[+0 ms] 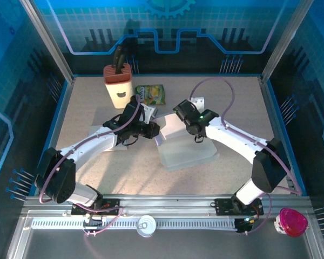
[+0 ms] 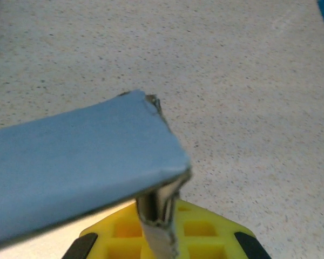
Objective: Fold the paper box
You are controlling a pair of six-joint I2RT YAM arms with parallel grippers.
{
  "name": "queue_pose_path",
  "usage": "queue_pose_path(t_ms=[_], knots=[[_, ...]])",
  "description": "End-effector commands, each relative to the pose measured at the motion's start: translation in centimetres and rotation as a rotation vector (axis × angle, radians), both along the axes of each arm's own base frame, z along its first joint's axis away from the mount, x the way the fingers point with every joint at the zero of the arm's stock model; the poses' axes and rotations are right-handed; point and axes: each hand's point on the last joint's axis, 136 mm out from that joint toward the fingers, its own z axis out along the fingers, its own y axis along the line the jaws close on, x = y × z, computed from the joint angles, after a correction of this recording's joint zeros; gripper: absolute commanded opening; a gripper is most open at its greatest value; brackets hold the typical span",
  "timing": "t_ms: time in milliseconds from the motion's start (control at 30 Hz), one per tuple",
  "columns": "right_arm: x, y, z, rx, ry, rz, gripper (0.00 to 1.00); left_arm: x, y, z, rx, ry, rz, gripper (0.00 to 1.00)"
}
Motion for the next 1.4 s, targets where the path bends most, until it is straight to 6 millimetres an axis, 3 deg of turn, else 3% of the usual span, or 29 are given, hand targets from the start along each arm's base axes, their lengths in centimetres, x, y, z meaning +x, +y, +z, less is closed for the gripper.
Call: queue_pose_path(t_ms=[0,200,400,500,733,1000,1367], knots=[[-0.9,-2.9,0.6,-0.150,-0.024,-0.111,0.00,0.6,-0.6,2.2,-0.045,-0.032,-0.007,0.00],[-1.7,-0.6,0.3,-0.054,-0.065,-0.024,0.00,1.0,-0.1,-0.1,0.000,-0.017,0.022,0.00],[-2.8,-0.8,-1.9,0.015,-0.083,-0.039,0.00,1.9,0.0,-4.0,0.079,-0.042,0.098,0.00],[-3.2,-1.2,-3.3,0.011,-0.062,-0.070,0.00,2.2,-0.1,-5.7,0.094,-0.060,0.133,0.17],[-2.9,-1.3,-6.4,0.038,0.023,-0.072,0.00,1.8,-1.0,-8.6,0.052,-0.062,0.104,0.22],[-2.6,-0.5,-7.0,0.060,0.037,-0.029,0.00,2.1,-1.7,-9.9,0.056,-0.073,0.076,0.19],[-2.6,-0.2,-8.1,0.045,0.079,0.024,0.00,3.8,-0.5,-8.7,0.144,-0.165,0.114,0.17]])
